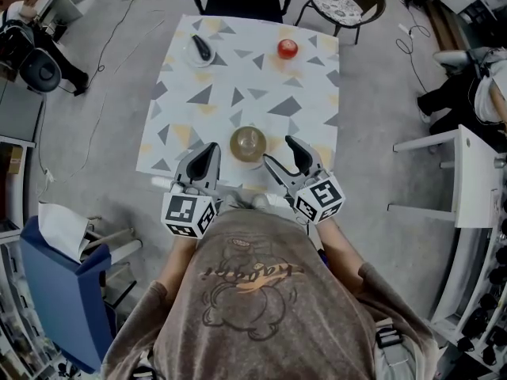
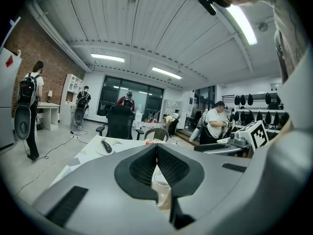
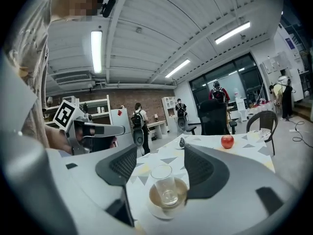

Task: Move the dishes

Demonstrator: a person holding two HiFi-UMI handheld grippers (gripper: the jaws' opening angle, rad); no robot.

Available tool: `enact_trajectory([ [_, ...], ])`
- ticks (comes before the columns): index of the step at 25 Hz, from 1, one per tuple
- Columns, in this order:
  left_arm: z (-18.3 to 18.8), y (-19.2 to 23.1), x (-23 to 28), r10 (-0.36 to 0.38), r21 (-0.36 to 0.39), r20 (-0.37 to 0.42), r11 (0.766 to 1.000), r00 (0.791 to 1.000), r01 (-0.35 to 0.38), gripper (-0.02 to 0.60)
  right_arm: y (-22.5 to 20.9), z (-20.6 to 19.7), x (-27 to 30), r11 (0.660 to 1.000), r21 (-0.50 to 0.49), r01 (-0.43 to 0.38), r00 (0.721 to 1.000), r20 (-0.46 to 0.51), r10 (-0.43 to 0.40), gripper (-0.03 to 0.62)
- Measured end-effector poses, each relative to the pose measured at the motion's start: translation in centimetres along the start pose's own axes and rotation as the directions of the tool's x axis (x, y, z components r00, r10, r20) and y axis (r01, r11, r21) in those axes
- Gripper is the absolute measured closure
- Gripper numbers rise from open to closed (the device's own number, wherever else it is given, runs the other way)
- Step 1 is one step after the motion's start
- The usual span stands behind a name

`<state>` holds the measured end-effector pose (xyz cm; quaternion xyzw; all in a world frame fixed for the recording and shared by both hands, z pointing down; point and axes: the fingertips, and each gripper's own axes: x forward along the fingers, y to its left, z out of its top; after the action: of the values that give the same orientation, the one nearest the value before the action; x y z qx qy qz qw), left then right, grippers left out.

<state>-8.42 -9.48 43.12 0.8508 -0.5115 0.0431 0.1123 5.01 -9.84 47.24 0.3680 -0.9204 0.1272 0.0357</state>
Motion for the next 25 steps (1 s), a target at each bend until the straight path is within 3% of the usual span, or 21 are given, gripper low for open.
enact_trajectory([
  [7,-0.3,0.7,-0.3,0.014,-0.01,-0.005,1.0,1.0,-0.014,0.563,0.9,-2.5,2.3,0.996,-0.034,-0.081,0.993,-0.09,0.077,0.179],
  [15,-0.4,1.4,-0.3,0.028,-0.01,-0.013,1.0,1.0,-0.028,0.563,1.0,-5.3,5.4,0.992,-0.04,-0.122,0.981,-0.154,0.115,0.174],
  [25,-0.9,2.8,-0.9,0.061,-0.007,-0.032,0.998,0.998,-0.061,0.563,-0.1,-9.1,8.9,0.988,-0.056,-0.143,0.964,-0.234,0.126,0.212],
])
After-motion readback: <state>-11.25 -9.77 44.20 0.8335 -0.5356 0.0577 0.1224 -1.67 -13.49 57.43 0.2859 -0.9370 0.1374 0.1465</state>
